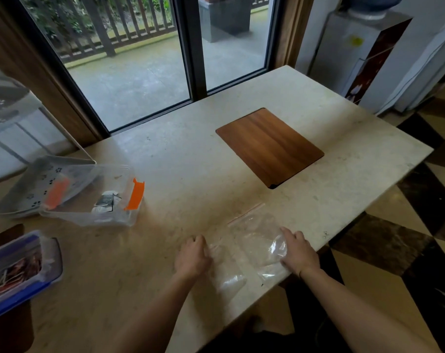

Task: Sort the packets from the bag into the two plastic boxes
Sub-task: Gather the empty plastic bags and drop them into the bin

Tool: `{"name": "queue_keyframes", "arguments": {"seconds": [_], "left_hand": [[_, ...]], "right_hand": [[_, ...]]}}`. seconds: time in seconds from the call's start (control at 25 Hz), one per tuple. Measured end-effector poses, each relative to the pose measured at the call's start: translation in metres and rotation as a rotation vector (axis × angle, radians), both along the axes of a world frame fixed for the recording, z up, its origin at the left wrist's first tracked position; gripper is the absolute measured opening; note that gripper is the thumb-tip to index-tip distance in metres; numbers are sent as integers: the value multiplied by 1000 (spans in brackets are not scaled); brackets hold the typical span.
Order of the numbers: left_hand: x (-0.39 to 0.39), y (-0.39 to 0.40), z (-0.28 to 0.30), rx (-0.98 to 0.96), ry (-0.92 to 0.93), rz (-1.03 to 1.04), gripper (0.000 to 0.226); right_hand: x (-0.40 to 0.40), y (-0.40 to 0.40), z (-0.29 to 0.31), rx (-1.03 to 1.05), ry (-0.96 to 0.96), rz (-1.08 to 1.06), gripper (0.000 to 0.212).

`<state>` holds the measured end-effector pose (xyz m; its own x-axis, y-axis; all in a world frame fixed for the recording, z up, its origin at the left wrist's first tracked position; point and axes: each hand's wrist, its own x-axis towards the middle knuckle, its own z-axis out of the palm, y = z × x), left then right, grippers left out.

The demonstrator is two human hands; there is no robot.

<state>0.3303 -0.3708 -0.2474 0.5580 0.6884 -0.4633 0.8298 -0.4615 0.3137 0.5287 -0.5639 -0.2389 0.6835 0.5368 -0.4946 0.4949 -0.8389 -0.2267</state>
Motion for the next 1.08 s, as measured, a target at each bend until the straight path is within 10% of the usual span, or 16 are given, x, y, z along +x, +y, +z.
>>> {"name": "queue_keyframes", "arguments": {"seconds": [0.32, 0.6, 1.08], "left_hand": [[7, 22, 2, -335, -79, 64, 22], [8, 36, 1, -408, -263, 125, 15], [70, -12, 20, -361, -348, -120, 7]], "right_hand": [[4, 2, 4, 82, 160, -243, 89], [-1, -1, 12, 295, 220, -441, 37], [-7, -87, 47, 496, 49, -676, 8]]}}
